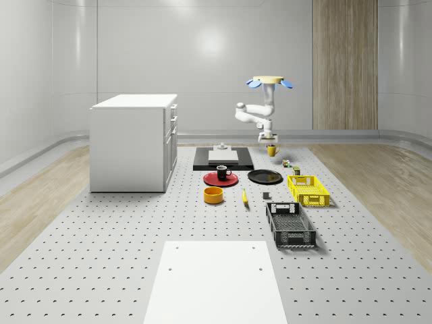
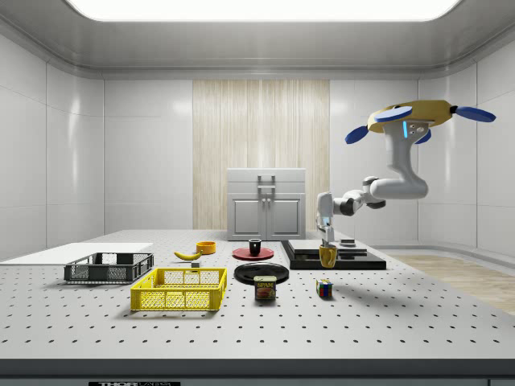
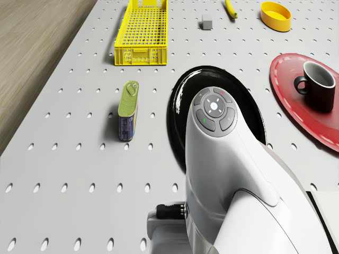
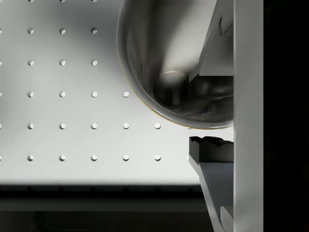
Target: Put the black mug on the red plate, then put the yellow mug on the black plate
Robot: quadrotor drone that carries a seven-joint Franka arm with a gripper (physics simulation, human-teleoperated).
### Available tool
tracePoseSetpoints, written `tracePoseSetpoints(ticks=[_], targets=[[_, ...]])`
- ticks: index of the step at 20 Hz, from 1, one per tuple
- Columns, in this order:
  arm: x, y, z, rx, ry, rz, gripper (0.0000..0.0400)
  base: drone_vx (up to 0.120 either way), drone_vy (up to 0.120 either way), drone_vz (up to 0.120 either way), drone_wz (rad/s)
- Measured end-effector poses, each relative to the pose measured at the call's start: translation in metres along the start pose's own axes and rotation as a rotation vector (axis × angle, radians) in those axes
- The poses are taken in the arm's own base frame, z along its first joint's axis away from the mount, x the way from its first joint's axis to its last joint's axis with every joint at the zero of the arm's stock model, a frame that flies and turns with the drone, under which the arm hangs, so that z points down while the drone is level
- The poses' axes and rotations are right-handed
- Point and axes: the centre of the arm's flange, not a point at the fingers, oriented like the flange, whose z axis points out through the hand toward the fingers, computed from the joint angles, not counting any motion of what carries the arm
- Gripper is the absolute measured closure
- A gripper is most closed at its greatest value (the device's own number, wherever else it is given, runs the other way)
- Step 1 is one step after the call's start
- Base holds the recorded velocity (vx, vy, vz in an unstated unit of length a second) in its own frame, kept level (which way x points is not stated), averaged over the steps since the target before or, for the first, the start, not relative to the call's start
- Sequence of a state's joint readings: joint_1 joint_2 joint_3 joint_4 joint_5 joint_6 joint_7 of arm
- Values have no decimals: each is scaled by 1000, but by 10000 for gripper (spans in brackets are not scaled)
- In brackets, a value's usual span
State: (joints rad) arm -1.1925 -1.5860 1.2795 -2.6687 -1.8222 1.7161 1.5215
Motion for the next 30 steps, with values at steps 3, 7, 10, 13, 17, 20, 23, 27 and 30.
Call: tracePoseSetpoints(ticks=[3, 7, 10, 13, 17, 20, 23, 27, 30], targets=[[0, 0, 0, 0, 0, 0, 290, 120, -120, 0, 0], [0, 0, 0, 0, 0, 0, 290, 120, -120, 0, 0], [0, 0, 0, 0, 0, 0, 290, 120, -80, 0, 0], [0, 0, 0, 0, 0, 0, 290, 120, -120, 0, 0], [0, 0, 0, 0, 0, 0, 290, 120, -120, 0, 0], [0, 0, 0, 0, 0, 0, 290, 120, -53, 0, 0], [0, 0, 0, 0, 0, 0, 290, 120, 0, 0, 0], [0, 0, 0, 0, 0, 0, 290, 120, -80, 0, 0], [0, 0, 0, 0, 0, 0, 290, 120, 0, 0, 0]])
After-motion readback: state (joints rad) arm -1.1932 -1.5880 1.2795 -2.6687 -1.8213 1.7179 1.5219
